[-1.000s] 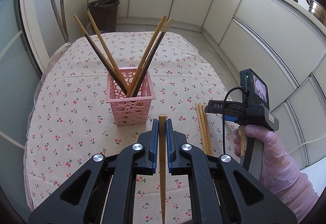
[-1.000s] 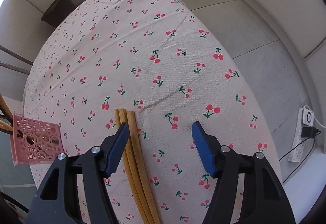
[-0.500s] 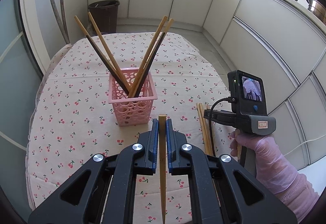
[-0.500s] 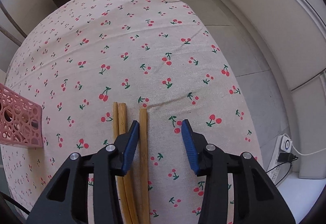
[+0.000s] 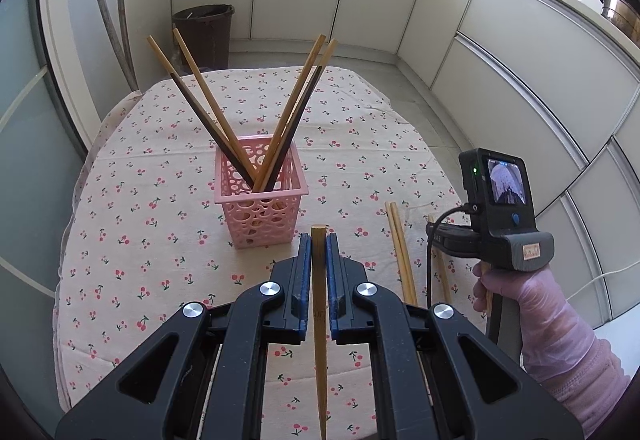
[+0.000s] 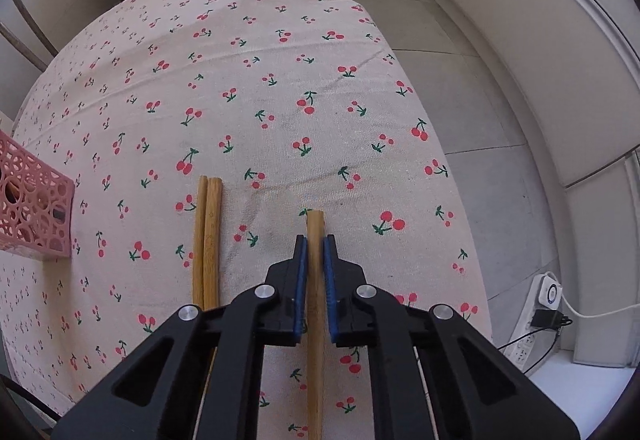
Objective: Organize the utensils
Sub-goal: 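Lift both wooden chopsticks and carry them over the pink basket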
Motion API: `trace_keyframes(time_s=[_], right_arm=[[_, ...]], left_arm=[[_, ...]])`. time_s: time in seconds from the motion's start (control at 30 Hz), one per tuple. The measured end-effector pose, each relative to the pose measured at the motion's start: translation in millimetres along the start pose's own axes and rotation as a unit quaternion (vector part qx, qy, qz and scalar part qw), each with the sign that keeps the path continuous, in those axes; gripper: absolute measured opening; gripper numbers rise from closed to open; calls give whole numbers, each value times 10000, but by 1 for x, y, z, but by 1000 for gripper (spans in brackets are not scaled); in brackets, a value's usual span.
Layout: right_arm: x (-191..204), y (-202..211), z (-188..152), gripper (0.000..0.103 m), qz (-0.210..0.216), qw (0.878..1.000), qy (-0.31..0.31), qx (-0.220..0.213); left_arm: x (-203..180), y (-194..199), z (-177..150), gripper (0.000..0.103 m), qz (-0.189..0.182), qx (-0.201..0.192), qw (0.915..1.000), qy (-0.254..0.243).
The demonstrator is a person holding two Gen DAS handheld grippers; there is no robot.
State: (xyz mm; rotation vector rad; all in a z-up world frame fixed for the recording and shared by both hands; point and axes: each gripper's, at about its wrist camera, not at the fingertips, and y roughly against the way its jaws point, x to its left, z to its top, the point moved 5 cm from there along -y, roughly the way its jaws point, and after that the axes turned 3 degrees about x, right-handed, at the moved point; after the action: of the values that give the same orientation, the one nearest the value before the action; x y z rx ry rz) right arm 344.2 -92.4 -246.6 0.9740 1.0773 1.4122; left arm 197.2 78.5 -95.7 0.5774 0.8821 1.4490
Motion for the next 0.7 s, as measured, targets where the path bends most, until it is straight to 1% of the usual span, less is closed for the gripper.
trace_keyframes(time_s=[0.07, 0.17, 0.23, 0.3, 0.47, 0.57, 0.7], right_arm=[[-1, 3, -6, 8, -11, 10000, -25, -14], [2, 9, -21, 8, 143, 9999, -21, -24], [5, 18, -30, 8, 214, 9997, 60, -107], [7, 36, -38, 8, 273, 9991, 164, -279], [5, 97, -49, 8, 588, 9939, 226, -902], [3, 138, -50, 8, 739, 9868, 226, -1424], [1, 180, -55, 8, 1094, 9771, 190, -1815]], left_arm=[[0, 1, 0, 7, -3, -22, 10000, -6], [1, 5, -1, 7, -18, -72, 10000, -16], [1, 8, -1, 7, -33, -106, 9999, -13], [2, 12, -1, 7, -50, -157, 9999, -6], [1, 24, 0, 7, -105, -286, 9995, -31], [0, 31, 0, 7, -112, -374, 9992, -52], [2, 41, 0, 7, -173, -480, 9987, -29]])
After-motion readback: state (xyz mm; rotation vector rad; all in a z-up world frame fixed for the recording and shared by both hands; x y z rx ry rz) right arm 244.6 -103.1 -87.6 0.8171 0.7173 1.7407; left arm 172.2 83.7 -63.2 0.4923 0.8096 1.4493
